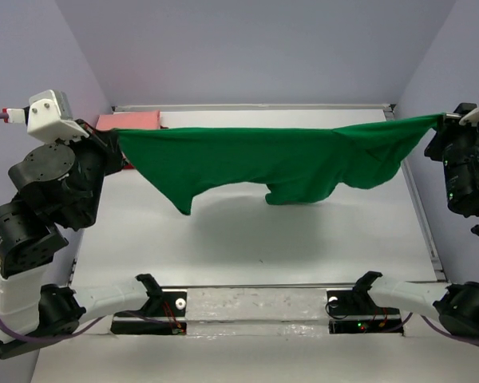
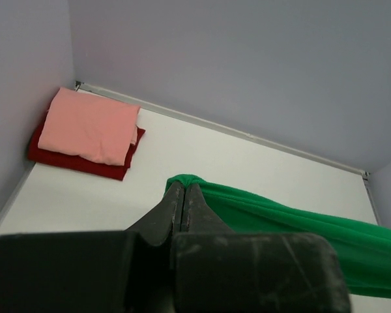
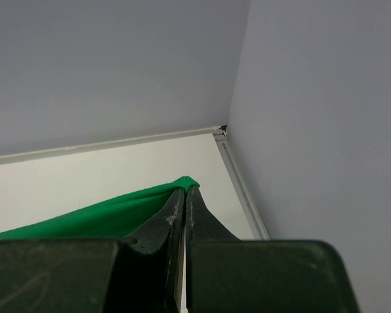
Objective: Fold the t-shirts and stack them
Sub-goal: Flatten out the tshirt
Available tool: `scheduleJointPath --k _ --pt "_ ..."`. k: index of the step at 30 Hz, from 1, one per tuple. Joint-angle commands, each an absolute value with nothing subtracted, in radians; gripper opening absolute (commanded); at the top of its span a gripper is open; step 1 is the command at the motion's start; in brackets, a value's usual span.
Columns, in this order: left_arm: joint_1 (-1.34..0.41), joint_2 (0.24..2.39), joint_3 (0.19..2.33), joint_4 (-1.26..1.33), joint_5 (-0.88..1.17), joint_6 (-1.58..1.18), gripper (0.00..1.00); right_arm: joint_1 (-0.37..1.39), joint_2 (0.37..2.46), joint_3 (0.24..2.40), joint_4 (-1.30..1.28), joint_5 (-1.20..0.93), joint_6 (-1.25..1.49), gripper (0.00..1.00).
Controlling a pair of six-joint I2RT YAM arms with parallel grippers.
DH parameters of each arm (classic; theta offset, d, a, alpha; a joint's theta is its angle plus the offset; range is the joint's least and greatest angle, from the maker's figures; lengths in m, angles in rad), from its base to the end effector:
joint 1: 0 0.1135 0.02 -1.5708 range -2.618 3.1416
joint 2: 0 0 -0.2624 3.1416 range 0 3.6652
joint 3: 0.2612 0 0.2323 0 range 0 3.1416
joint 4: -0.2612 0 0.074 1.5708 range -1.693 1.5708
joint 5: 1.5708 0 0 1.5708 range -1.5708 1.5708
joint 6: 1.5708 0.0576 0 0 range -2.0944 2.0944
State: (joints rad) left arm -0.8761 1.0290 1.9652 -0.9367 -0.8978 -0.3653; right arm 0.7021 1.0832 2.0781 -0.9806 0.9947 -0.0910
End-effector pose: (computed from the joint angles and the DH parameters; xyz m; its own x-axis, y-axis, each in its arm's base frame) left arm 0.0854 -0.0321 0.5546 0.0075 -0.3568 -0.9342 -0.0204 0.9339 -0.3569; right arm 0.0879 0.0111 0.5677 -0.0153 -0.0778 -0.9969 0.2882 0.9543 -0.0789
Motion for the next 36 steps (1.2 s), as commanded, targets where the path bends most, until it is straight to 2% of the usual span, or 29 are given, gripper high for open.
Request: scheduleJointPath --k 1,6,13,19,21,24,31,36 --pt "-0.877 1.039 1.957 -0.951 -0.953 -0.405 0.0 0.709 1.098 2.071 -1.002 1.022 -0.071 0.0" --pt "-0.877 1.068 1.944 -0.913 -0.963 -0.358 0.0 0.709 1.146 2.095 -0.985 1.028 -0.084 0.0" --pt "-0.871 1.147 1.859 -0.674 -1.003 -0.2 0.0 0.695 1.324 2.137 -0.908 1.031 -0.134 0.0" --pt "-0.683 1.338 1.959 -0.621 -0.813 -0.196 0.0 0.502 1.567 2.364 -0.963 0.747 -0.022 0.0" --pt "-0.573 1.389 1.968 -0.6 -0.665 -0.19 0.0 0.416 1.644 2.397 -0.968 0.643 0.03 0.0" --pt "-0.467 1.497 2.041 -0.627 -0.582 -0.18 0.0 0.306 1.733 2.443 -0.969 0.51 0.058 0.0" --pt "-0.345 1.68 2.149 -0.588 -0.525 -0.155 0.0 0.125 1.957 2.554 -0.977 0.289 0.09 0.0" --pt "-0.293 1.767 2.21 -0.566 -0.509 -0.143 0.0 0.101 2.059 2.605 -0.969 0.17 0.1 0.0"
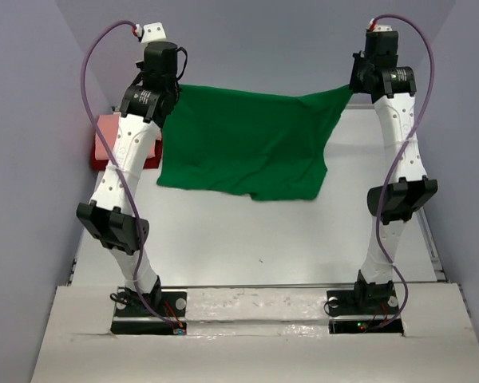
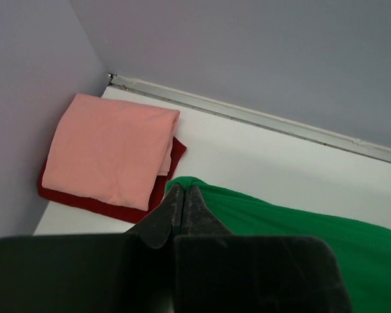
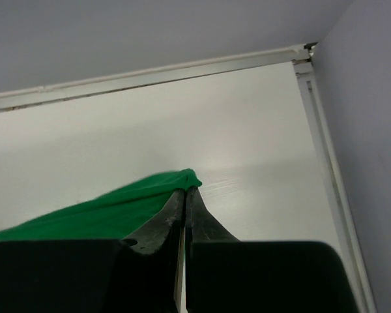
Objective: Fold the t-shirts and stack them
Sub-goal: Flatten out the tshirt
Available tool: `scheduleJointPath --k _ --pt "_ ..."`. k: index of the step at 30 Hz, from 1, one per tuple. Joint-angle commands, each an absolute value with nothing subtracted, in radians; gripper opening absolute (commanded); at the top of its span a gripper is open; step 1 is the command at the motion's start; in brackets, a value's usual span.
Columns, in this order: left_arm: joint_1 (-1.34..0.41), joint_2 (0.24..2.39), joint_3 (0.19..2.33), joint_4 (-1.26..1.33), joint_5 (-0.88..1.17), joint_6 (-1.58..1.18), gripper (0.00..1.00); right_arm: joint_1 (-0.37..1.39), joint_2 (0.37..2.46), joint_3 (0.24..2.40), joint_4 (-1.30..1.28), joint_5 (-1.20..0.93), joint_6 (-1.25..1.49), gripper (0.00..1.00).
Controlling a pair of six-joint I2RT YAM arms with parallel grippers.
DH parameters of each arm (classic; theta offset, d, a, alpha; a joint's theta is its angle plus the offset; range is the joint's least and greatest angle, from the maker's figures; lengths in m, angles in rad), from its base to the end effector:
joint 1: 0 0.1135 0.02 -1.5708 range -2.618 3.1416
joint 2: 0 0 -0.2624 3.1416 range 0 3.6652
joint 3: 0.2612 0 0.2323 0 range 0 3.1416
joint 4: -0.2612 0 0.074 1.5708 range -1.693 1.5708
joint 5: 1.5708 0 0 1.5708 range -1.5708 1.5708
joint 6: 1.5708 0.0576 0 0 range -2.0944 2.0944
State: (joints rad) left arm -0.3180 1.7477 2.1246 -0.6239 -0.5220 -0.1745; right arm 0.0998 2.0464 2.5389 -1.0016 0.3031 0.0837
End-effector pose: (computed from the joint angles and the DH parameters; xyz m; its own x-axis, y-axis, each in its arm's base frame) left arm 0.3632 -0.0893 0.4799 -0.1960 -0.0939 -0.9761 -0.2257 0.9730 -0.0483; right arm 0.4218 0.0250 0.4429 -0.4695 0.0332 -0.8823 0.2042 0.9763 -0.0720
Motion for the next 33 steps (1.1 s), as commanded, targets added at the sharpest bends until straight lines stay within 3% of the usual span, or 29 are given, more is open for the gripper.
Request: scheduleJointPath --k 1,7,13,19,24,29,33 --pt "-0.291 1.773 2.209 -0.549 -0.508 -0.135 0.0 0.101 2.06 2.603 -0.969 0.166 0.103 0.0" --pt "-0.301 1.7 2.178 -0.539 -0.454 -0.15 0.0 0.101 1.979 2.583 -0.951 0.141 0.109 0.0" --pt "-0.411 1.542 2.212 -0.603 -0.471 -0.137 0.0 0.15 1.714 2.43 -0.94 0.113 0.129 0.0" --pt "-0.673 1.361 2.186 -0.71 -0.714 -0.191 0.0 0.435 1.488 2.326 -1.006 0.426 0.067 0.0" --pt "-0.872 1.183 2.045 -0.799 -0.86 -0.291 0.0 0.531 1.367 2.284 -1.072 0.594 0.077 0.0" --pt "-0.92 1.138 2.046 -0.882 -0.952 -0.333 0.0 0.554 1.302 2.301 -1.091 0.65 0.072 0.0" --pt "-0.92 1.187 2.175 -0.914 -0.986 -0.267 0.0 0.554 1.319 2.322 -1.078 0.666 0.049 0.0"
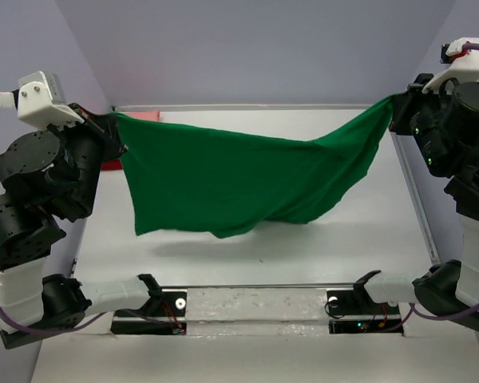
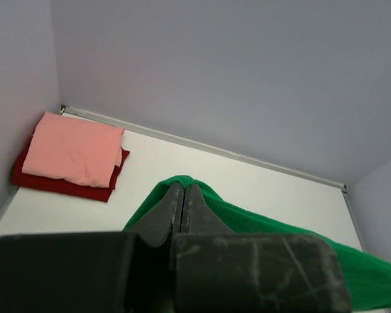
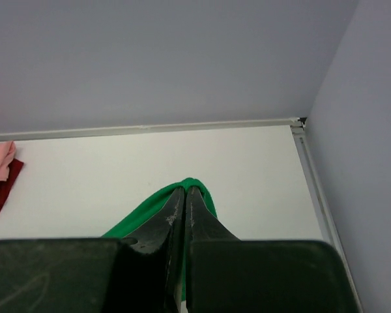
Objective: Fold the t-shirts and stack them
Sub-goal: Flatten out the tshirt
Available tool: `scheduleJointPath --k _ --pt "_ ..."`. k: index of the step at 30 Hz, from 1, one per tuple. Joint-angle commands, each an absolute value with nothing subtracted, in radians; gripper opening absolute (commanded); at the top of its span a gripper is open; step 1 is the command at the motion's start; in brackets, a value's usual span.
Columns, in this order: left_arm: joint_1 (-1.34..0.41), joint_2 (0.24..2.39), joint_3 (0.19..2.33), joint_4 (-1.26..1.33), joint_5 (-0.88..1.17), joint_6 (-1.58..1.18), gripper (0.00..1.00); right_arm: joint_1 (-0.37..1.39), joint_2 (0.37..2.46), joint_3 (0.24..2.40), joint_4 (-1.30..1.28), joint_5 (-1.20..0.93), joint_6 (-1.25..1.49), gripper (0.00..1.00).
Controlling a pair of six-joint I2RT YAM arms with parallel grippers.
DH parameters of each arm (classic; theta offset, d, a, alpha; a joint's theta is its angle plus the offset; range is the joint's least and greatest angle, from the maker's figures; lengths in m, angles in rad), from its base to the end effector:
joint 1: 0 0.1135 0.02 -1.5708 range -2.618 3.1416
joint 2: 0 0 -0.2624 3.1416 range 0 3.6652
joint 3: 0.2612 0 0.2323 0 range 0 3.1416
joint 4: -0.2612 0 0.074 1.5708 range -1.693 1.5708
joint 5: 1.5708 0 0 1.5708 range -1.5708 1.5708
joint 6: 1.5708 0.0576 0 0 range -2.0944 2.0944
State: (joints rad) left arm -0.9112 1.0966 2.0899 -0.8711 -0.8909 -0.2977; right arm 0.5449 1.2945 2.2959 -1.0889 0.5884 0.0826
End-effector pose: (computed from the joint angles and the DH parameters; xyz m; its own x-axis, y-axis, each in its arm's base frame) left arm 0.0855 -0.0372 0.5812 0.0644 -0.3840 -0.9211 0.0447 0.9232 -0.3818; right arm 0.1366 0.0454 0.5766 -0.0710 0.0372 -0.9968 0.0477 0.9983 0.0339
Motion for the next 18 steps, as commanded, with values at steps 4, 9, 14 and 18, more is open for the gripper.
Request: scheduleJointPath --k 4,9,14,18 --pt "-0.92 1.275 2.308 -0.873 -1.052 -0.143 0.0 0.554 1.393 2.385 -0.996 0.695 -0.037 0.0" --pt "-0.926 1.386 2.437 -0.678 -0.997 -0.022 0.0 0.554 1.545 2.595 -0.89 0.666 -0.109 0.0" --pt "-1.024 1.451 2.49 -0.386 -1.097 0.249 0.0 0.563 1.582 2.651 -0.72 0.635 -0.227 0.0" --pt "-1.118 1.466 2.442 -0.093 -1.215 0.528 0.0 0.563 1.548 2.613 -0.628 0.675 -0.296 0.0"
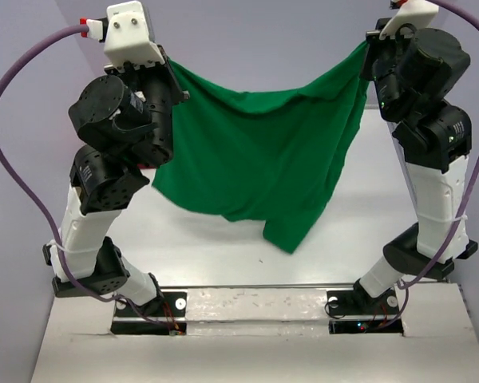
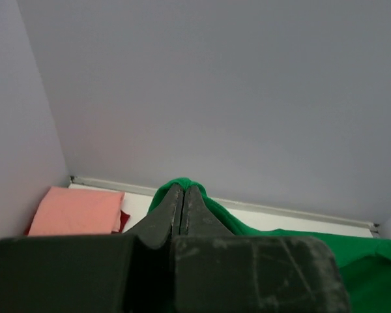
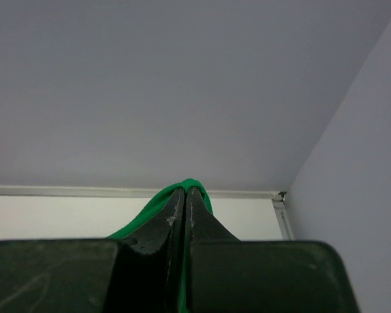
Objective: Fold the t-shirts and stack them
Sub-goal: Flatten out the tshirt
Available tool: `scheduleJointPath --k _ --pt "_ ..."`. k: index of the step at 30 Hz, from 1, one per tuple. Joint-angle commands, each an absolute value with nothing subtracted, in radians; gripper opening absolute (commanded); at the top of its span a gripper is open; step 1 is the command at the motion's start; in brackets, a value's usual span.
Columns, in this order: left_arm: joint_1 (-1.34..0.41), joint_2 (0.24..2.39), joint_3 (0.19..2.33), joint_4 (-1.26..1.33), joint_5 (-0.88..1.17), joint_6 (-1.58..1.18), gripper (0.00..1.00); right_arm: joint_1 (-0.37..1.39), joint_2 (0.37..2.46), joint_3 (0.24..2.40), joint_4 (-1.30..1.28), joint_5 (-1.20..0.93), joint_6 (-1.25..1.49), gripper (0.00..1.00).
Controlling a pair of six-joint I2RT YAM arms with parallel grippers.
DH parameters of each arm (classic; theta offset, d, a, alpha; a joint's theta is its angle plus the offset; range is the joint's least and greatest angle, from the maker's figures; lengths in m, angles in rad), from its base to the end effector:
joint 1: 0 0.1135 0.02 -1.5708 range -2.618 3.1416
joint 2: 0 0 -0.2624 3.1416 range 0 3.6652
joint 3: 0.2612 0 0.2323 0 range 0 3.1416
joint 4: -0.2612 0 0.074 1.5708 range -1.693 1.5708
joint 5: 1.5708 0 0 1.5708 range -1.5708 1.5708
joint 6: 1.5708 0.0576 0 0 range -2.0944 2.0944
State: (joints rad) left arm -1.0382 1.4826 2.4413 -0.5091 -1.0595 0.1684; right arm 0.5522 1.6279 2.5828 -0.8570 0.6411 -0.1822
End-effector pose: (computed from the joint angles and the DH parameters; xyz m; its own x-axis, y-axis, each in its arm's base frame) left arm 0.1290 -0.1199 0.6374 0.2214 -0.2141 -0.9514 -0.0146 0.9748 -0.2227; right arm 0.2183 0.0941 0.6051 0.0662 -0.1298 -0.9893 0.1000 0.9874 -0.1228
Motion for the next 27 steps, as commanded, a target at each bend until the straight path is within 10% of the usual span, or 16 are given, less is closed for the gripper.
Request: scheduleJointPath --k 1,13,18,27 --pt "-1.135 1.466 2.424 -0.027 -1.28 0.59 0.0 0.563 1.54 2.599 -0.621 0.684 -0.307 0.0" --pt "-1.198 1.332 2.269 -0.326 -1.28 0.269 0.0 0.572 1.273 2.186 -0.686 0.712 -0.261 0.0" --pt "-0.777 1.385 2.318 -0.711 -0.797 -0.125 0.0 0.572 1.307 2.152 -0.732 0.66 -0.201 0.0" --pt "-0.457 1.335 2.123 -0.624 -0.496 -0.124 0.0 0.45 1.312 2.097 -0.753 0.546 -0.115 0.0"
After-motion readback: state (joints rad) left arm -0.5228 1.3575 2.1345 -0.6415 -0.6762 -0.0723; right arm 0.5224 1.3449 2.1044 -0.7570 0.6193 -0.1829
